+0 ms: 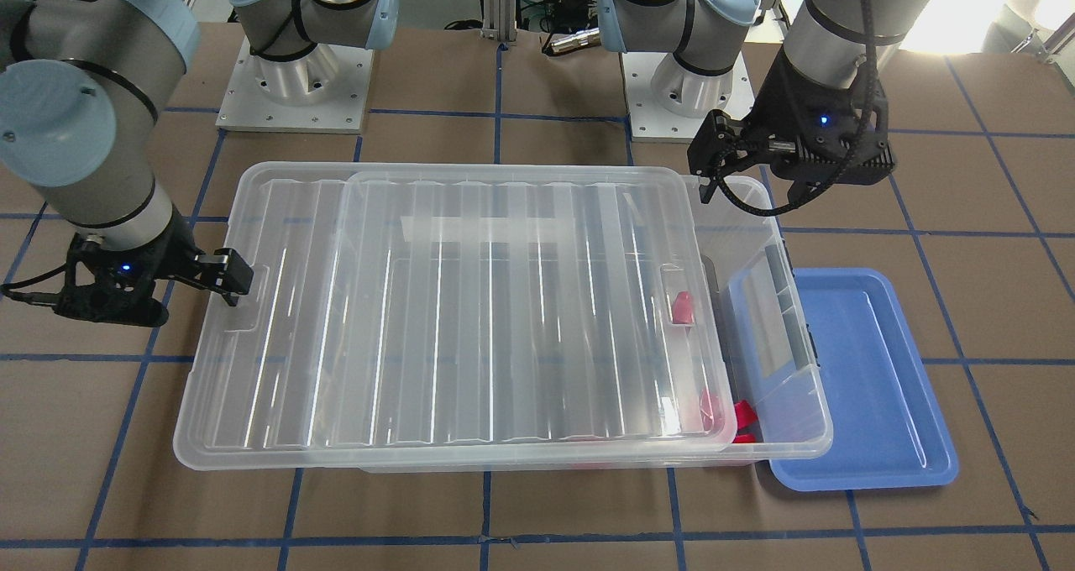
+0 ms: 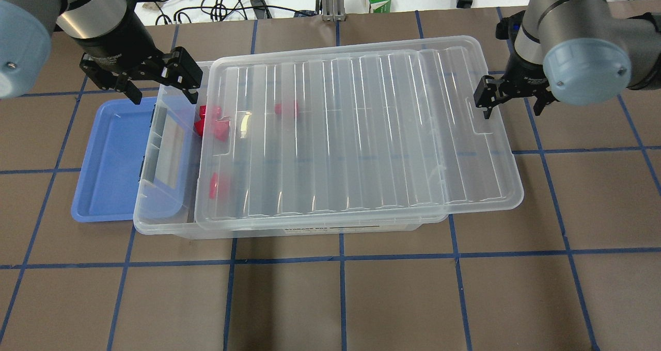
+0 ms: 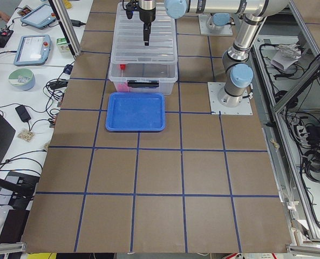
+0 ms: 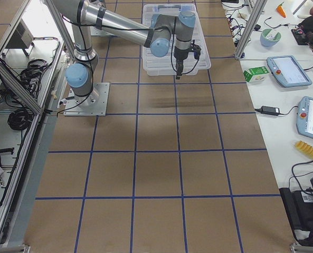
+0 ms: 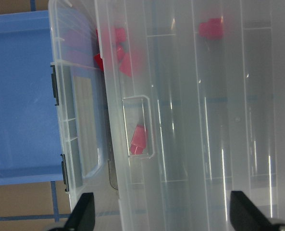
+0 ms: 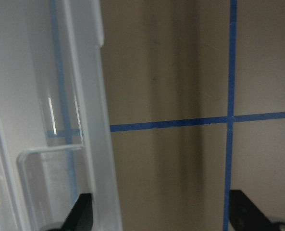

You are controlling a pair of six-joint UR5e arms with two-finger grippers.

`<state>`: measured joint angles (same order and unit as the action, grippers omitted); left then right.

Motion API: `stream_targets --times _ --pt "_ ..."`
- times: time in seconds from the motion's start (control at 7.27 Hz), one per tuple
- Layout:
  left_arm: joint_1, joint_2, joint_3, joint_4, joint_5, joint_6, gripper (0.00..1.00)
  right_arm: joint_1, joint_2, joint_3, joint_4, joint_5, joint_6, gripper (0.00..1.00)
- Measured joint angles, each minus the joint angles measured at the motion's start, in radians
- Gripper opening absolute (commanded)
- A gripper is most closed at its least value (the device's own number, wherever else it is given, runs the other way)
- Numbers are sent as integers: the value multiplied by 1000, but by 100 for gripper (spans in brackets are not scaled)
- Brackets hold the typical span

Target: Place red block in blue tray from box

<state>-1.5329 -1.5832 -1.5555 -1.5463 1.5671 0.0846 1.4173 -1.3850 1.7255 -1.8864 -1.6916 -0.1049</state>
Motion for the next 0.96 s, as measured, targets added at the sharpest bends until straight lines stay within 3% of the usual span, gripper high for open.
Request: stream_targets --times 0.55,0.96 --pt "-4 -4 -36 -3 3 8 100 -121 -6 -1 1 -3 -97 100" --pt "-19 -19 -206 102 9 150 100 -169 -9 -2 3 0 -144 100"
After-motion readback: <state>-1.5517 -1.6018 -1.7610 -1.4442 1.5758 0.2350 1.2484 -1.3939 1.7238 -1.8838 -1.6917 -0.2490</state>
